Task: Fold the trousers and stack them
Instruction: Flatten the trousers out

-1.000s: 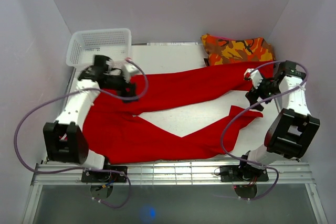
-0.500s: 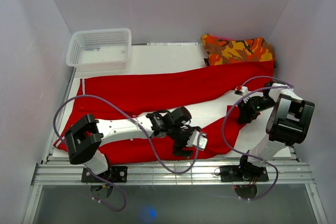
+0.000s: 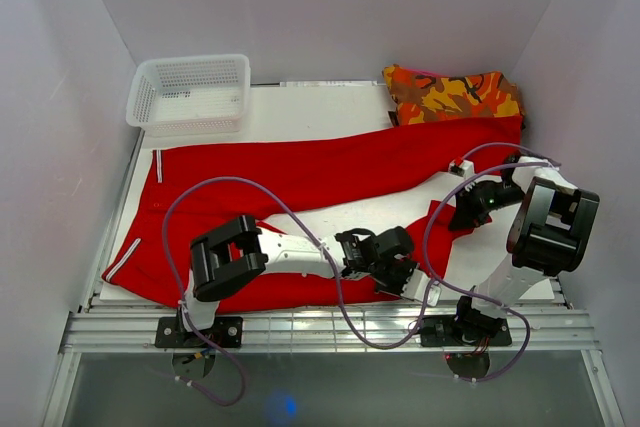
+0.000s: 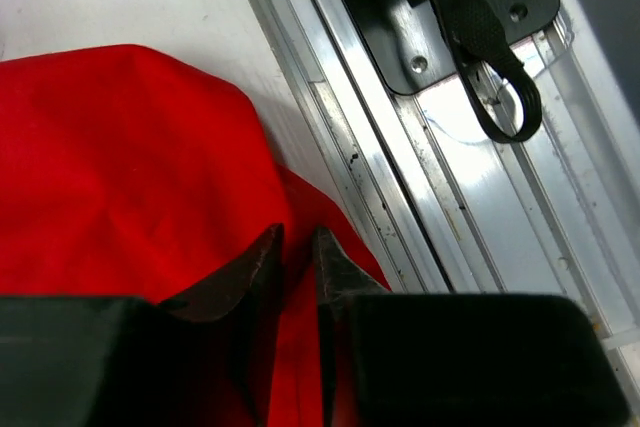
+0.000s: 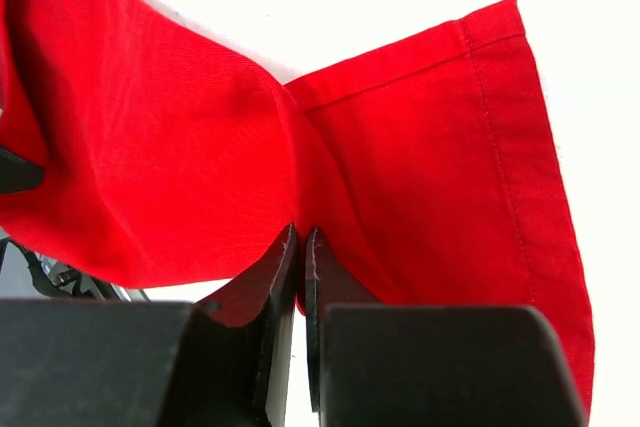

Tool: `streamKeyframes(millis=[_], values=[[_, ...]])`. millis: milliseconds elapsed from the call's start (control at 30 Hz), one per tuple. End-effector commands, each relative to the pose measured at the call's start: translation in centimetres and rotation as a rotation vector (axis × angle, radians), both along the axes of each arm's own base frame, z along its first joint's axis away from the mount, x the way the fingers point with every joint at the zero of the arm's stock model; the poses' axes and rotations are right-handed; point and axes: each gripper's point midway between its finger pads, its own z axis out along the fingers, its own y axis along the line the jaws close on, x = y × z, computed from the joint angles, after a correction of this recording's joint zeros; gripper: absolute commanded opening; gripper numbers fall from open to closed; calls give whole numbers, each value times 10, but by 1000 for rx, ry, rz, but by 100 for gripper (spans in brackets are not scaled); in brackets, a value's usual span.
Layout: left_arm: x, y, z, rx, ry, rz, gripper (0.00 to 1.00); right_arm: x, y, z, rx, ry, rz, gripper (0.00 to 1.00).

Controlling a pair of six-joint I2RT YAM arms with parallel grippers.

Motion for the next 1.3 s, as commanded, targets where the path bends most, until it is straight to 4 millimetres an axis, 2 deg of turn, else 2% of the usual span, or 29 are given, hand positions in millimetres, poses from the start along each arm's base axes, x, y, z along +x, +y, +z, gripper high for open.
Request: streamKeyframes(millis=[0,67,100,167,200,267,300,333,367,400,467,500,533,600,633,733,767,833,867,900,967,1000,1067,1133,1167,1233,1267], values=[[3,-7,22,-37,-44,1,26,6,5,28,23,-40,-12,8],[0,4,25,-15,-29,1,12,6,4,34,18,-45,-8,8],[-2,8,45,-46,-30,4,1,6,3,38,9,-52,-4,8],[-7,24,60,-56,3,22,0,3,2,43,2,-43,4,8],[-4,30,100,-144,0,45,0,-2,0,47,-9,-16,19,8],[-7,48,136,-213,85,97,0,-11,-2,50,-18,27,40,8],[-1,57,158,-264,127,112,0,-17,-6,48,-50,58,49,8],[1,70,196,-350,157,147,0,-20,-9,46,-66,73,49,8],[8,78,210,-390,172,170,0,-23,-12,44,-85,83,52,9],[31,91,229,-446,168,241,0,-28,-15,40,-105,101,63,15],[60,101,234,-453,217,350,0,-23,-16,36,-111,99,49,35],[93,113,229,-445,224,446,0,-16,-16,33,-103,105,18,53],[112,114,206,-387,256,514,0,-5,-16,34,-98,93,-20,60],[150,126,179,-331,327,650,0,11,-11,37,-47,86,-59,89],[164,127,142,-242,371,713,0,26,-13,46,-43,64,-92,90],[187,135,95,-124,460,814,0,46,-17,56,-43,24,-130,90],[193,138,63,-55,513,847,0,52,-20,63,-60,-23,-133,90],[209,146,42,-6,568,909,0,51,-19,70,-69,-59,-114,89],[215,151,15,51,596,948,0,43,-13,74,-69,-83,-76,88],[226,160,5,71,606,996,0,38,-9,76,-65,-95,-53,87],[241,164,-4,92,639,1043,0,27,6,86,-75,-168,24,84],[249,172,-21,126,666,1080,0,17,14,80,-66,-168,49,80],[259,175,-25,132,691,1113,0,6,31,89,-75,-251,105,77],[262,184,-41,176,711,1147,0,-1,61,82,-92,-296,180,74],[265,186,-44,184,718,1156,0,-8,87,89,-94,-357,260,73],[264,194,-55,216,761,1179,0,-9,110,86,-105,-407,269,72],[264,195,-56,216,777,1178,0,-20,135,91,-89,-453,344,72]])
